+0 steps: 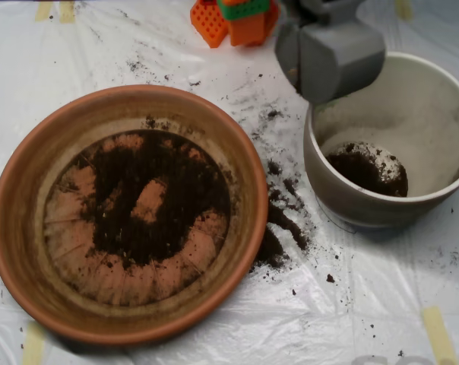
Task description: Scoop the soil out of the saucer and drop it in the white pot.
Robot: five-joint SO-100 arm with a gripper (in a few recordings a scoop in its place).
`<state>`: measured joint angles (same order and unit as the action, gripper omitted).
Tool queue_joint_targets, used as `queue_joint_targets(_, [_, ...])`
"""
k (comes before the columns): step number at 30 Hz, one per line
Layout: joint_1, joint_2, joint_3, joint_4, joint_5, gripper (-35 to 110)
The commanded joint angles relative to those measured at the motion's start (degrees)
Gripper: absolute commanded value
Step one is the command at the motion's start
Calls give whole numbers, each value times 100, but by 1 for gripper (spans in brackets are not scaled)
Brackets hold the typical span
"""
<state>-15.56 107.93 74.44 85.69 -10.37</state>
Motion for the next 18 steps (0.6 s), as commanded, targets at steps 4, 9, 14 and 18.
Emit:
queue_joint_targets(4, [-940, -62, -536, 176, -352, -1])
queue_joint_targets(9, [-1222, -185, -501, 193, -571, -1])
queue_joint_targets(14, [-1310, -211, -439, 220, -571, 2])
queue_joint_targets(18, [-1239, -220, -404, 229, -457, 12])
